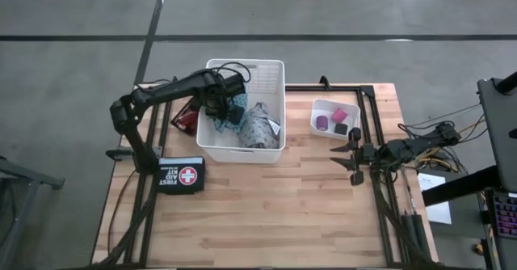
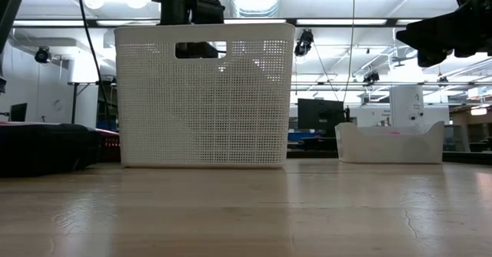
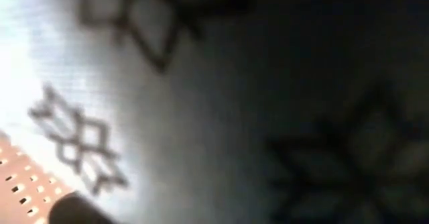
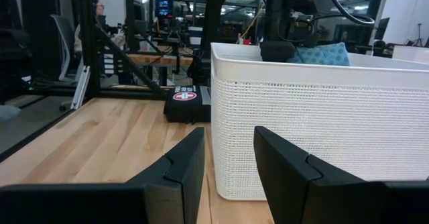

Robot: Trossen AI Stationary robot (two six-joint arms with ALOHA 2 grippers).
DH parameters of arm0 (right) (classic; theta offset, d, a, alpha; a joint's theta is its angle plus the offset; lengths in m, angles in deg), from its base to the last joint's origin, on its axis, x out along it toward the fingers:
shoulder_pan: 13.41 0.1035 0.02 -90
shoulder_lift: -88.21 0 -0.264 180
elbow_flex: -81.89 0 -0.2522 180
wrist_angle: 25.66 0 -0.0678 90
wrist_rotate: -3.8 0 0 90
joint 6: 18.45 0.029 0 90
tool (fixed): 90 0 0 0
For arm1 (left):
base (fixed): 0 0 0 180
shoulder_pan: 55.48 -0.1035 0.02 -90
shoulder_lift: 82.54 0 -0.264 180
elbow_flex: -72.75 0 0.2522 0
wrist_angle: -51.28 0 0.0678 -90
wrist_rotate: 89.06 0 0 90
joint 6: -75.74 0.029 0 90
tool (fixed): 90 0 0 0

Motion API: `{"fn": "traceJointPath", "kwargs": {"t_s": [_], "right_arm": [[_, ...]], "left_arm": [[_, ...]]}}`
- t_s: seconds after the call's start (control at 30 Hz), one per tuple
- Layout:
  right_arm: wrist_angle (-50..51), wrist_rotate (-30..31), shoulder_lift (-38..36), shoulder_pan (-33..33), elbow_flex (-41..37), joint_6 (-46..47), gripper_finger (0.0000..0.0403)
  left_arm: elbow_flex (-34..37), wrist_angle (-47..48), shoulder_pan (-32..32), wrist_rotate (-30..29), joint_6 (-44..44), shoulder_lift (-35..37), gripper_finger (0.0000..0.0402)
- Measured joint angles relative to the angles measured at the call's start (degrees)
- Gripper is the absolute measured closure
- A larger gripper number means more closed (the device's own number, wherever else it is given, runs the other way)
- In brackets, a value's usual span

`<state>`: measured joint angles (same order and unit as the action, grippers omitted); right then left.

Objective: Pick & Place Medicine items
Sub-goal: Put the blue patient gown into the white organizer, then return to Home Position

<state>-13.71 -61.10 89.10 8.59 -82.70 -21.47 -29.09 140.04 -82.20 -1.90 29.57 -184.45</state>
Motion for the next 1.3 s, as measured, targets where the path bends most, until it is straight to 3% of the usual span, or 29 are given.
{"fn": "traceJointPath", "kwargs": {"t_s": [0.2, 0.6, 0.73, 1.07, 1.3], "right_arm": [[0.0, 0.0, 0.0, 0.0, 0.0, 0.0, 0.028], [0.0, 0.0, 0.0, 0.0, 0.0, 0.0, 0.028], [0.0, 0.0, 0.0, 0.0, 0.0, 0.0, 0.028], [0.0, 0.0, 0.0, 0.0, 0.0, 0.0, 0.028], [0.0, 0.0, 0.0, 0.0, 0.0, 0.0, 0.028]], "left_arm": [[0.1, -0.2, 0.0, 0.5, 0.8, 0.5, 0.0351], [0.3, -3.4, 0.0, 2.1, 0.9, 3.1, 0.0192], [0.3, -3.5, 0.0, 2.0, 0.9, 3.2, 0.0155], [0.3, -3.4, 0.2, 1.0, 1.4, 4.0, 0.0152], [0.3, -4.5, 1.5, -4.6, 2.0, 8.3, 0.0163]]}}
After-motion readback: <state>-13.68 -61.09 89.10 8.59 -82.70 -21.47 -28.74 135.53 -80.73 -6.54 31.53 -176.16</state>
